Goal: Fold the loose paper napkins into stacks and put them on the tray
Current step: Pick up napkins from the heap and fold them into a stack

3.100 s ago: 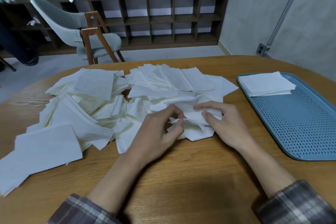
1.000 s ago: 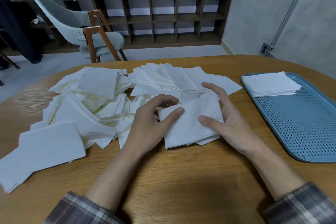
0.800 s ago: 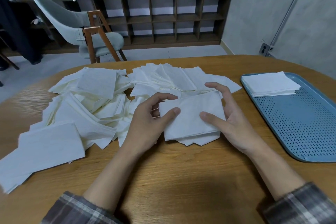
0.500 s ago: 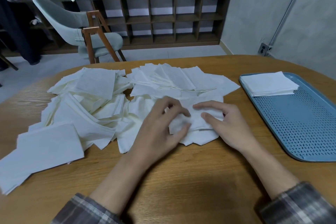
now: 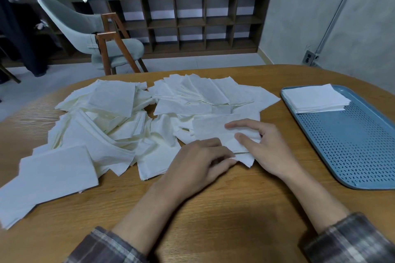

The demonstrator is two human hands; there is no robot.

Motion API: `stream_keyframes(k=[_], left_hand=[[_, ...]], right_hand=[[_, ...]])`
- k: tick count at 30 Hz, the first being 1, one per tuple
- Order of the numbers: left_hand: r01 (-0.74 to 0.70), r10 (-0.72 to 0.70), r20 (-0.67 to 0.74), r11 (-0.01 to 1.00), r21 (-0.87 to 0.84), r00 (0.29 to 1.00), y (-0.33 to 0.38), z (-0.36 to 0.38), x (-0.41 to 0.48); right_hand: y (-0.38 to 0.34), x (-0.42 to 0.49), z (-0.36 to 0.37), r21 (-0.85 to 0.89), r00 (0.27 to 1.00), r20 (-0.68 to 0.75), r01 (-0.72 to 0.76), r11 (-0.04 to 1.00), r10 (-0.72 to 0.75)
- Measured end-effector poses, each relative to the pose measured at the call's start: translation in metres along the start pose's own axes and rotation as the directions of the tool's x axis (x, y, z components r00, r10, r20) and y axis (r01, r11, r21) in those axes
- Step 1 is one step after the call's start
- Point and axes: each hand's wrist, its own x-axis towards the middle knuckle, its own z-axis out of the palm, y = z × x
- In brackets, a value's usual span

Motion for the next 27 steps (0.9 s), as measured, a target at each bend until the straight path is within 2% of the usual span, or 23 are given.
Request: stream_keyframes(k=[6,11,16,19,21,24,27], left_hand=[[0.068,-0.105,-0.209,0.982,-0.177,0.972,-0.001,-0.008,0.001],[0.177,-0.275,-0.205,0.901,-0.397,0.939,0.002,-0.017,0.001],[0.239,-0.446,-0.222,0.763,-0.600,0.867,-0.004,-0.019,0.003],[0.255,-0.497,-0.278,0.757,-0.602,0.822,-0.007,-0.022,0.004],[0.265,-0.527,-0.317,0.756,-0.599,0.788,-0.008,-0.024,0.005],[0.239,-0.563,-0.344,0.718,-0.654,0.751,-0.009,-0.027,0.005],[0.223,-0.602,-0.314,0.651,-0.726,0.734,-0.009,-0.030,0.005]], right_hand=[[-0.001,0.001,-0.001,0.028,1.000,0.003,-0.008,1.000,0.008],[-0.001,0.003,-0.001,0.080,0.999,-0.007,-0.036,0.996,0.036],[-0.002,0.003,-0.002,0.211,0.991,0.006,-0.131,0.969,0.132],[-0.008,0.002,-0.001,0.321,0.988,-0.008,-0.146,0.936,0.157],[-0.011,0.001,-0.001,0.421,0.986,0.036,-0.163,0.892,0.164],[-0.012,-0.002,-0.001,0.386,0.990,0.101,-0.129,0.913,0.097],[-0.011,-0.004,-0.002,0.344,0.992,0.101,-0.105,0.933,0.075]])
